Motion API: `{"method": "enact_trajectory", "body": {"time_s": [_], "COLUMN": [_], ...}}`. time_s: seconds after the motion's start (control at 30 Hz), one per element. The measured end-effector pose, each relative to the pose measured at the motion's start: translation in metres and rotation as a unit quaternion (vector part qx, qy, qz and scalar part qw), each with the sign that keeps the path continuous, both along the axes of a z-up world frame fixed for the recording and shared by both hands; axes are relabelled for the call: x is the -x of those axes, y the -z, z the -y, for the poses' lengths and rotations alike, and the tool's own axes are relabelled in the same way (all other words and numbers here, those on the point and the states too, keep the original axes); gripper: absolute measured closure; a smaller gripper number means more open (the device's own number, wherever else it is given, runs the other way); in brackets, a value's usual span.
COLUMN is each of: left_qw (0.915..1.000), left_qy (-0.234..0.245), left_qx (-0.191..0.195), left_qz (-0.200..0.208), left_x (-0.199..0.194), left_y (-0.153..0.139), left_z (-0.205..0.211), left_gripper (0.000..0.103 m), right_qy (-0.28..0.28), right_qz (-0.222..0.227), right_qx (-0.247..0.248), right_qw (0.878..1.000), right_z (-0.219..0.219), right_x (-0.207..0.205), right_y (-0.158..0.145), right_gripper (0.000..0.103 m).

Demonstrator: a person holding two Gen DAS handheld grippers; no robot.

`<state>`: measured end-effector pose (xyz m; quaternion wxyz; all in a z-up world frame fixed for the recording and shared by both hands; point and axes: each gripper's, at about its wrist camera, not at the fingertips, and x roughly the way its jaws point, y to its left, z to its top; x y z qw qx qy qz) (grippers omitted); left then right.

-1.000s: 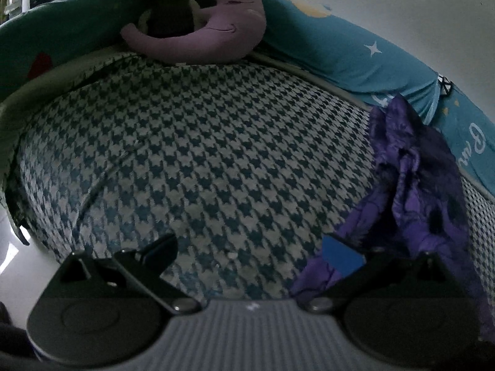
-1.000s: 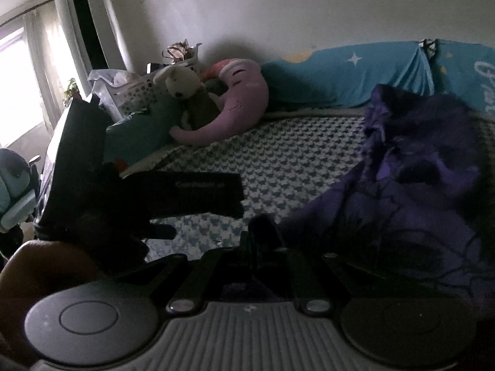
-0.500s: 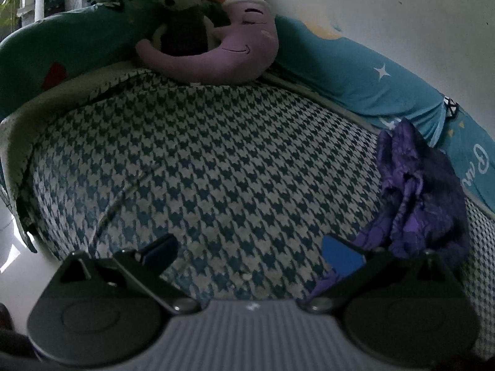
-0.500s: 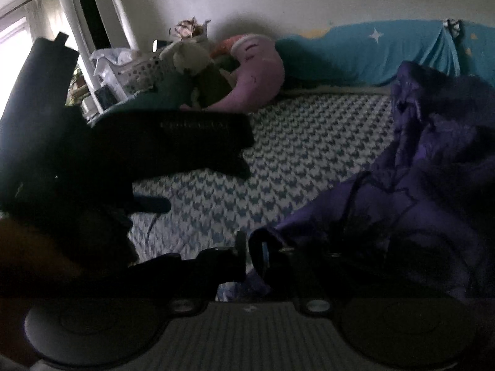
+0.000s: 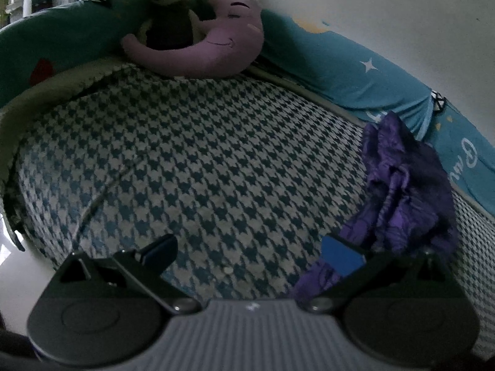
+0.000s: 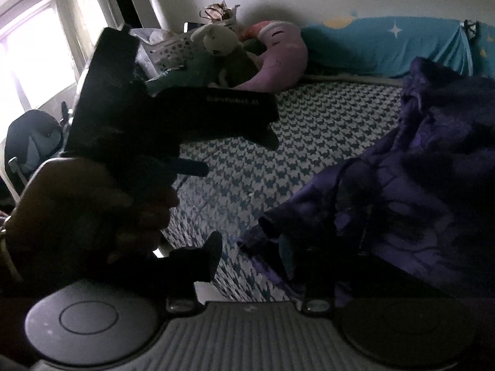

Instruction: Fold clothes

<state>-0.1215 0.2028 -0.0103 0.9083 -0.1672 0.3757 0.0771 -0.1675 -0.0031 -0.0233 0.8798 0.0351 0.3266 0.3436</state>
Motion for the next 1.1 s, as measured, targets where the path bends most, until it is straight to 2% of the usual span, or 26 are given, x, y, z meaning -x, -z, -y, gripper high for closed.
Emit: {"method": "enact_trajectory", "body": {"time_s": [0.13,0.23,0.5,0.53,0.57,0.67,0.83,0.93,0.97,1.1], "left_qw": [1.0000,1.0000,1.0000,1.0000,0.9999,0.9999,0.9998,0.9996,0.9995,0.9991], "left_qy": [0.002,0.002,0.007,0.007,0.007,0.008,0.009,0.010,0.010,0.017], "left_qx": [0.006,0.006,0.001,0.000,0.001,0.003,0.011,0.024,0.027,0.038], "left_qz": [0.000,-0.002,-0.006,-0.007,-0.008,-0.012,-0.011,-0.010,-0.009,-0.006], "left_x": [0.000,0.000,0.000,0.000,-0.001,-0.002,-0.004,-0.006,-0.008,-0.016], "left_y": [0.000,0.001,0.003,0.003,0.004,0.005,0.005,0.003,0.001,-0.006], "left_z": [0.001,0.002,0.004,0.004,0.004,0.003,0.003,0.000,0.000,0.001], "left_gripper": [0.000,0.000,0.000,0.000,0.000,0.000,0.000,0.000,0.000,0.000], "right_qy": [0.035,0.058,0.068,0.071,0.074,0.078,0.070,0.045,0.038,0.011], "right_qz": [0.017,0.011,0.005,0.005,0.006,0.006,0.011,0.032,0.035,-0.007], "right_qx": [0.008,0.008,0.041,0.043,0.043,0.037,0.012,0.004,0.008,0.054], "right_qw": [0.999,0.998,0.997,0.997,0.996,0.996,0.997,0.998,0.999,0.998], "right_z": [0.006,0.005,-0.009,-0.010,-0.010,-0.008,-0.007,-0.013,-0.016,-0.024], "right_x": [-0.001,-0.010,-0.027,-0.029,-0.030,-0.030,-0.027,-0.024,-0.025,-0.037], "right_y": [-0.003,0.001,0.024,0.027,0.029,0.027,0.015,0.003,0.003,0.022], "right_gripper": [0.062,0.062,0.062,0.066,0.076,0.090,0.092,0.091,0.091,0.085]}}
